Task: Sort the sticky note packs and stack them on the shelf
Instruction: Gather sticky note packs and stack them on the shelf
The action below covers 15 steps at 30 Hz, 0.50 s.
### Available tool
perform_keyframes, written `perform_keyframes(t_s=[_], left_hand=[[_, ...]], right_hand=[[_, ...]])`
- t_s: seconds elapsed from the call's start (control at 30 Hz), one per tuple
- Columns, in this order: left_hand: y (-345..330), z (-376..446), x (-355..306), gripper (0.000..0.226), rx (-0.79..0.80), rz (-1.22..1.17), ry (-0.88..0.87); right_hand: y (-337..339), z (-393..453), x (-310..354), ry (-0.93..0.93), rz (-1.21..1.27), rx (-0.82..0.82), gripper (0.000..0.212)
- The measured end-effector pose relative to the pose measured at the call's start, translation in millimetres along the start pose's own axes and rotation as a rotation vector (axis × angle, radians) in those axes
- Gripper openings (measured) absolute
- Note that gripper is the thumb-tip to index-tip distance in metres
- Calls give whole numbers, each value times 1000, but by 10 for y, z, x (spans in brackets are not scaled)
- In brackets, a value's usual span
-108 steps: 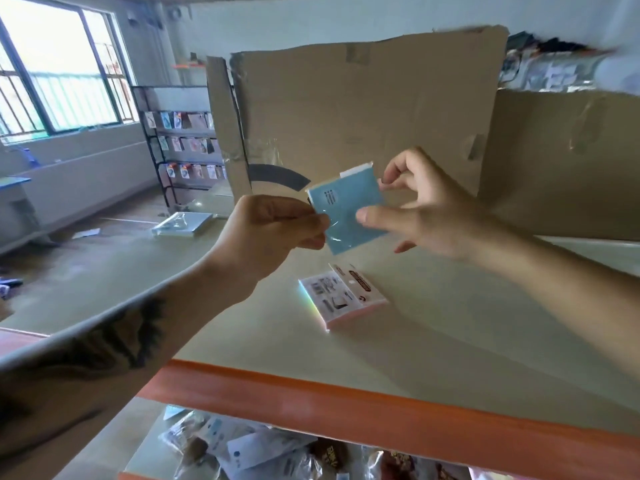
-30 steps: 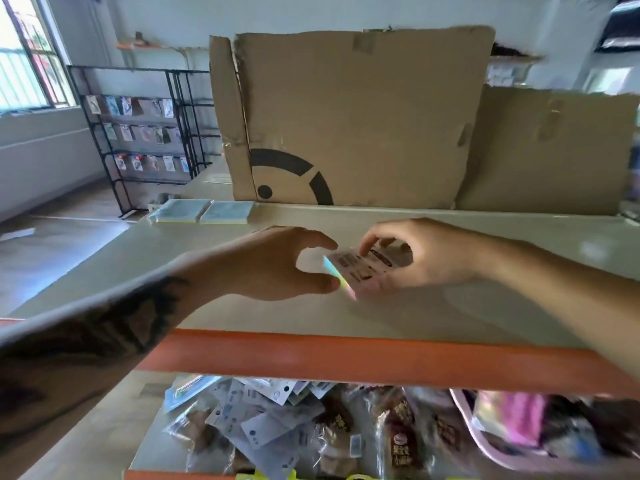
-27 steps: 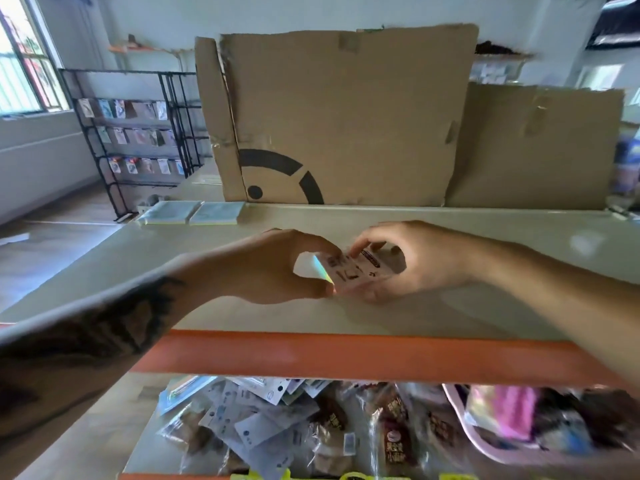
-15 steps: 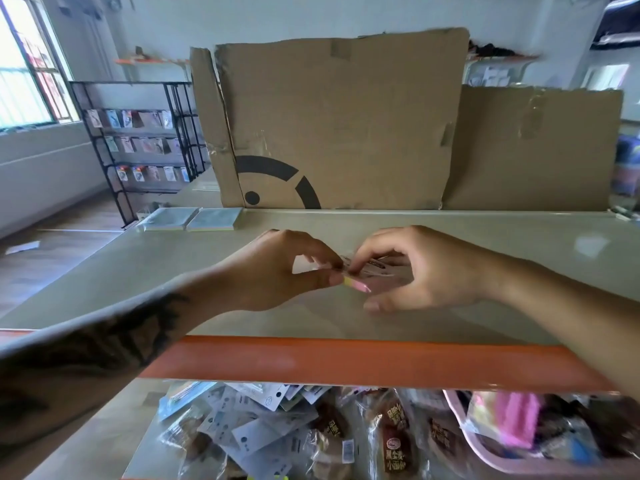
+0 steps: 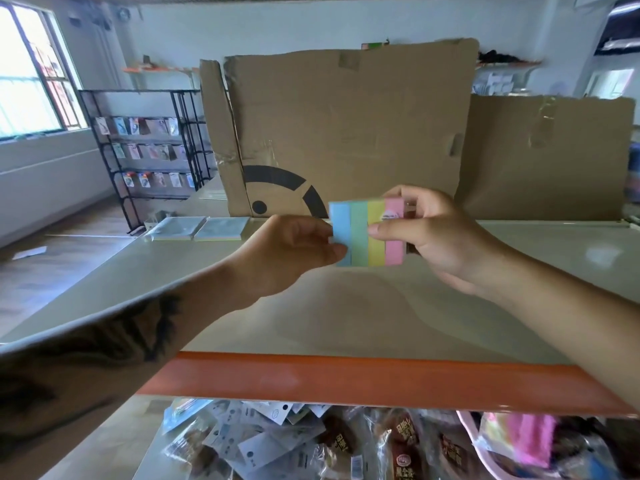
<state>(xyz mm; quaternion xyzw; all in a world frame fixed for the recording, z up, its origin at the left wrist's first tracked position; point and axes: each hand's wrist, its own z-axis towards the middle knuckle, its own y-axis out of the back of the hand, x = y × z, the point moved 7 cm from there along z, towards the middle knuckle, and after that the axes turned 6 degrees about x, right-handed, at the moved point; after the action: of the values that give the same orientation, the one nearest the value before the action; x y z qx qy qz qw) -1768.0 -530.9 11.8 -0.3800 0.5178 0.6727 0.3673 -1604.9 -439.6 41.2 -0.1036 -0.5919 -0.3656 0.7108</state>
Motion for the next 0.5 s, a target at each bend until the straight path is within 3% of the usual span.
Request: perform_keyframes(t_s=[0.2,0.3,0.4,0.5], left_hand=[[34,-16,-94,10,-75,39,-60],[34,-11,-98,6,-86,10,-69],[90,-19,-21,32,-78,-60,-32],[66,-52,-1,17,-5,-45,-13]], right_hand=[[-26,-28,54,-48,-211,7,35],[-83,-53,86,-35,-304,-4,24],[-45,-36,38,-63,-134,-114,21],[-36,-40,-83,-159,119,-152,29]])
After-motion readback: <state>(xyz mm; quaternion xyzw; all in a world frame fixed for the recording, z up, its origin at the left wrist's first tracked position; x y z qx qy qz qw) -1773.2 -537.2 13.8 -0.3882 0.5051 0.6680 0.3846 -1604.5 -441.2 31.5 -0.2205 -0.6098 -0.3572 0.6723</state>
